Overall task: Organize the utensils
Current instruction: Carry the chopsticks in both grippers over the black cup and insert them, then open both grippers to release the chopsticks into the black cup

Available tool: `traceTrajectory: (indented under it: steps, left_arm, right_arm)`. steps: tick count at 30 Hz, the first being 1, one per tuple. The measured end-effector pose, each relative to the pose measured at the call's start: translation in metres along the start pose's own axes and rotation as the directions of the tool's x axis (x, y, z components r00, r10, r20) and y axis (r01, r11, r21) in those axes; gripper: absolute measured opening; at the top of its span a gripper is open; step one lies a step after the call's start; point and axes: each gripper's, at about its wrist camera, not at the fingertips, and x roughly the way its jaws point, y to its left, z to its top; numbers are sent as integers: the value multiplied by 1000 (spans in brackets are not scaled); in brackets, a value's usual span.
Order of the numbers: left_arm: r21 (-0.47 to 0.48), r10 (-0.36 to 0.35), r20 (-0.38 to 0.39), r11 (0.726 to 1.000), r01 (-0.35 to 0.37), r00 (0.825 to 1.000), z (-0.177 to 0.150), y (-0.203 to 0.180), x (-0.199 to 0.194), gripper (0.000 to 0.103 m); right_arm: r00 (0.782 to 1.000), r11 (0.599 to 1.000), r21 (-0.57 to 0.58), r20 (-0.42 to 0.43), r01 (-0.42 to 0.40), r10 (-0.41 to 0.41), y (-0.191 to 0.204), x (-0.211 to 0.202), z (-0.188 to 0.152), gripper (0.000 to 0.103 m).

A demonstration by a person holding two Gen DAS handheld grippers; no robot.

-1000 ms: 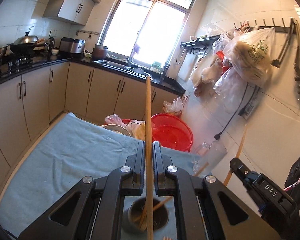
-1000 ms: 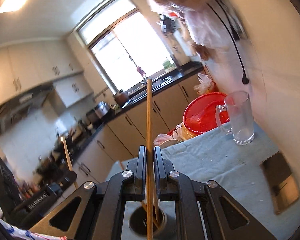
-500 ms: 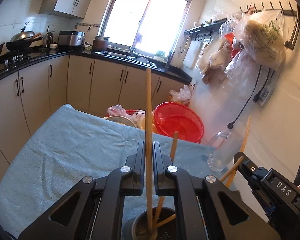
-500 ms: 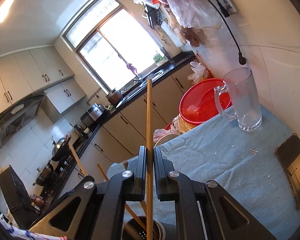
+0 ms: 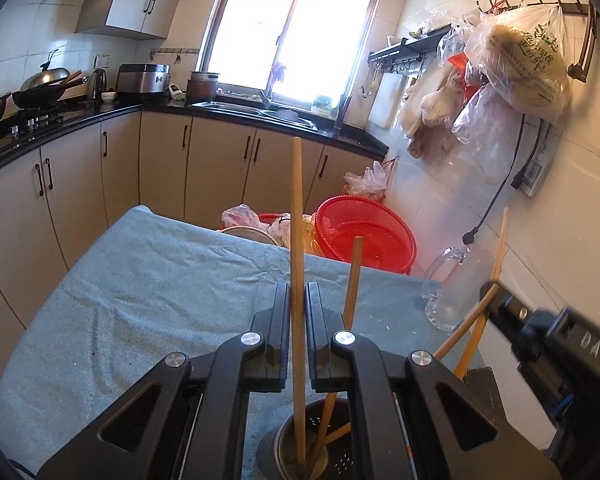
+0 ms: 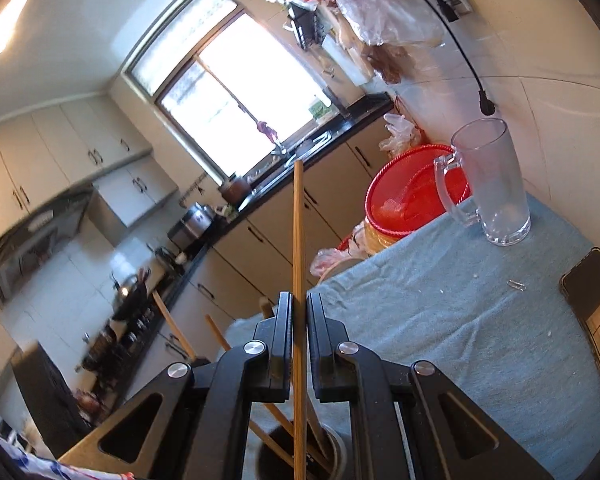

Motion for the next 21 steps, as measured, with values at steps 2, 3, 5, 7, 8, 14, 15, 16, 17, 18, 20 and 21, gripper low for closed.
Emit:
traceTrajectory:
  steps: [2, 3, 5, 7, 8, 14, 15, 16, 17, 18, 20, 21]
  left_arm:
    - [-1, 1, -1, 1000, -1, 1000, -1, 0, 0, 7]
    - [0, 2, -2, 1000, -2, 1000, -1, 0, 0, 7]
    - [2, 2, -7, 1000, -2, 1000, -2, 0, 0, 7]
    - [2, 2, -13, 1000, -2, 1000, -2, -1, 1, 7]
    - [3, 2, -16, 1000, -2, 1000, -3, -1, 1, 7]
    - [5, 16, -17, 1000, -16, 1000, -4, -1, 0, 7]
    - [5, 22, -14, 1000, -22, 1000, -5, -1, -1, 8]
    - [5, 27, -13, 1000, -27, 1000, -6, 0, -3, 11]
    - [3, 28, -13, 1000, -28, 1000, -6, 1, -5, 19]
    - [1, 31, -12, 1000, -31, 999, -7, 1, -7, 25]
    - [-2, 42, 3, 999, -42, 999, -7, 3, -14, 36]
    - [-1, 49, 13, 999, -49, 999, -8, 4, -19, 36]
  right_arm:
    - [1000, 1000, -4, 16, 11, -11, 2, 1, 1, 8]
    - [1000, 1000, -3, 19, 17, -16, 3, 4, 0, 8]
    - [999, 999, -11, 27, 34, -34, 4, 9, -3, 8]
    - [997, 997, -39, 33, 69, -68, 5, 14, -8, 8]
    - [997, 996, -44, 26, 77, -76, 3, 17, -9, 8]
    - [993, 992, -56, -36, 109, -111, -11, 26, -22, 9]
    - [992, 991, -61, -38, 116, -119, -12, 25, -23, 11]
    - [992, 991, -67, -41, 118, -121, -12, 25, -23, 14]
    - [991, 990, -74, -44, 119, -123, -11, 24, -23, 17]
    - [991, 989, -79, -45, 123, -127, -11, 22, -23, 23]
    - [991, 989, -81, -41, 127, -130, -9, 18, -23, 31]
    - [991, 988, -84, -38, 126, -130, -8, 15, -23, 33]
